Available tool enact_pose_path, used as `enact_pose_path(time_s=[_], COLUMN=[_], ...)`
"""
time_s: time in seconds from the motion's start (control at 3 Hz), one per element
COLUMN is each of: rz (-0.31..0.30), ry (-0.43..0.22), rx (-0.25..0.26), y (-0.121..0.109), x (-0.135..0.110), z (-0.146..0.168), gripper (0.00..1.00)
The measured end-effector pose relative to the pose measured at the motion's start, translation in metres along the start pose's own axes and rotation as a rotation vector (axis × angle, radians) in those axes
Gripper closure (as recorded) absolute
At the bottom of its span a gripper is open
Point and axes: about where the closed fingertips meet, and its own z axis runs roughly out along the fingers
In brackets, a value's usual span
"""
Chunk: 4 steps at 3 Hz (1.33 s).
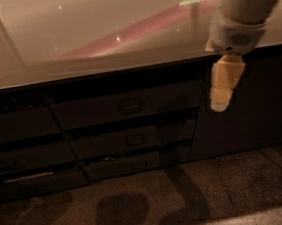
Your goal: Open top drawer
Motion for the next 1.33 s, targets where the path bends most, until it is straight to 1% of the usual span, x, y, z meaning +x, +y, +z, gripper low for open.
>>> enact_pose_path(time_s=[0.33,0.67,1.0,1.33], rz=[-0.07,-0.07,-0.136,-0.256], ry=[0.087,0.087,0.056,-0.021], rx=[-0.029,-0.029,0.017,0.085], y=[-0.019,-0.019,-0.006,0.022], x=[-0.035,-0.035,-0.031,-0.022], z=[0.047,0.047,0.048,0.051], gripper=[0.0,0.0,0.0,0.0])
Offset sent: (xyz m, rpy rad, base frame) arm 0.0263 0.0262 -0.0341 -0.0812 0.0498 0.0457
